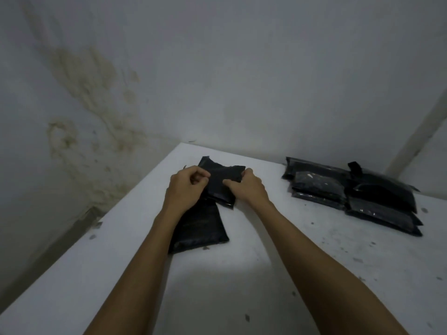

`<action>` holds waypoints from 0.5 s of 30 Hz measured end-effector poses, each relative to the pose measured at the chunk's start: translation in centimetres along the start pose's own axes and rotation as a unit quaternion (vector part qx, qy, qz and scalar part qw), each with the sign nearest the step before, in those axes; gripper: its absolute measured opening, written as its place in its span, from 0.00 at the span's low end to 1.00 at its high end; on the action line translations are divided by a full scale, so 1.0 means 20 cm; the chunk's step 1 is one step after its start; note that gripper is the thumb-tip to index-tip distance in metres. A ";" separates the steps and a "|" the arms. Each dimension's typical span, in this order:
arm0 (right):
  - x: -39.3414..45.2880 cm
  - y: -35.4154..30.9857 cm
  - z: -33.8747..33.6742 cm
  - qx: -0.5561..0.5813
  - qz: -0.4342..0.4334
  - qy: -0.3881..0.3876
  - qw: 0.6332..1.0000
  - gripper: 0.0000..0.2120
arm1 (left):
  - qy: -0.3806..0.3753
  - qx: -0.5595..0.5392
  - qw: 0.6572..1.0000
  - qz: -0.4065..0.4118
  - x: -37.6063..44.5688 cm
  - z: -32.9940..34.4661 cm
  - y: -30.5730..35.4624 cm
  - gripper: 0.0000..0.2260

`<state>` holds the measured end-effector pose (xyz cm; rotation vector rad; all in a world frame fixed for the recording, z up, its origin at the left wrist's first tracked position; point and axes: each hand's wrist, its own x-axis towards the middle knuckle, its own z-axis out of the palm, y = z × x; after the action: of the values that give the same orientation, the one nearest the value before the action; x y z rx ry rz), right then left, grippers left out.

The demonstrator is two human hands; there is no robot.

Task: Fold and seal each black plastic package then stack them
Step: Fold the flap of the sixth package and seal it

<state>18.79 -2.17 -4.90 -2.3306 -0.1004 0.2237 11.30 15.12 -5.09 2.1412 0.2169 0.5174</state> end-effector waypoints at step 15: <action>-0.16 0.03 -0.15 0.451 0.012 -0.011 0.892 0.24 | 0.109 -0.133 0.984 0.035 -0.09 0.05 0.11 0.16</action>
<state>16.29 -5.16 -2.85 -1.3973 0.0234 0.2420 10.01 12.59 -4.35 1.8368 0.1824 0.7793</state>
